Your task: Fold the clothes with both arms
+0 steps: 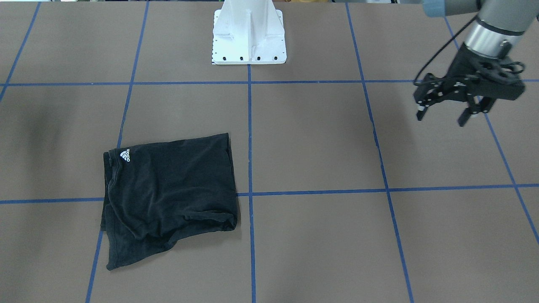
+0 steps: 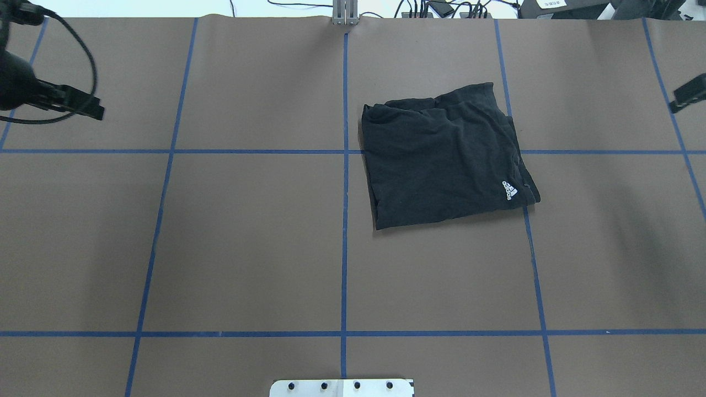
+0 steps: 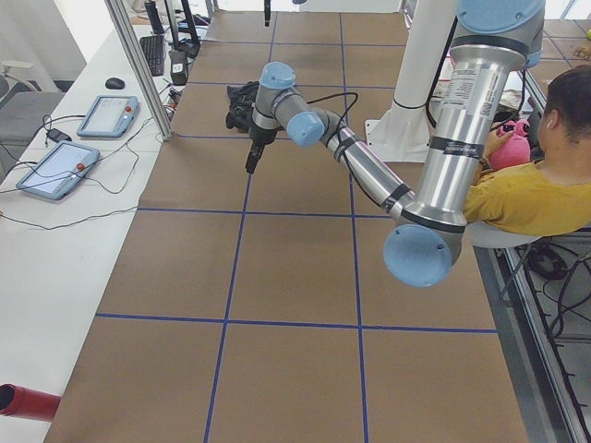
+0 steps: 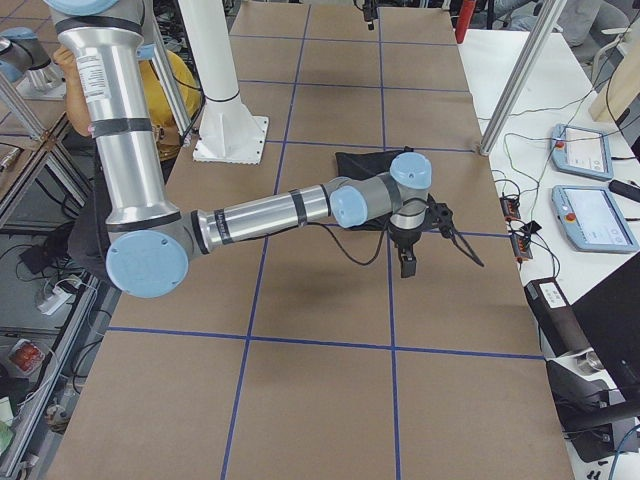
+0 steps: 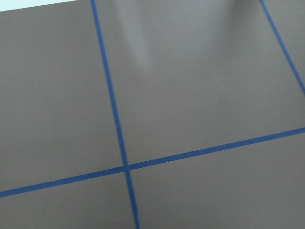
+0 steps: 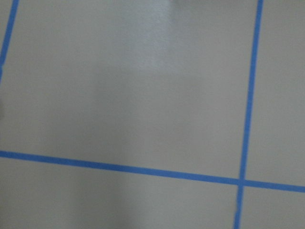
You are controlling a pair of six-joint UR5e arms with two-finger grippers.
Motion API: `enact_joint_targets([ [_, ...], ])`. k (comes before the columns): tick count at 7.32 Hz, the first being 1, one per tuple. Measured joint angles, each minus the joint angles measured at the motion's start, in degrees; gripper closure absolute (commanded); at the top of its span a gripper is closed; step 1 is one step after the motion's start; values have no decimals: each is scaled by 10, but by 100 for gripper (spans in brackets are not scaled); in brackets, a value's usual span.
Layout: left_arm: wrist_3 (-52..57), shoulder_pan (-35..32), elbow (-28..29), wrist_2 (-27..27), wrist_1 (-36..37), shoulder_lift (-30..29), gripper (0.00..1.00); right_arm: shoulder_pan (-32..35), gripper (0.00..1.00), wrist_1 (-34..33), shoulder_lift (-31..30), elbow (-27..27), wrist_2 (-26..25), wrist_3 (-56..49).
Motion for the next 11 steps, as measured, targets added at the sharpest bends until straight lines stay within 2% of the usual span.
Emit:
enact_joint_targets([
  [2,149,-102,5,-35,73,40,1,106,0,-23,-80,15,33,-140],
  [4,268,-175,16,-58,134,65,1,150,0,-123,-108,56,26,-202],
  [5,294,-198,19,-67,140,90,1,140,0,-161,-111,76,10,-197],
  [6,304,-209,20,-78,142,107,1,113,0,-167,-112,86,0,-171],
  [8,305,-215,30,-117,143,126,1,65,0,-119,-123,88,-8,-105],
  [11,306,-228,58,-148,144,132,1,50,0,-87,-131,88,-8,-82],
])
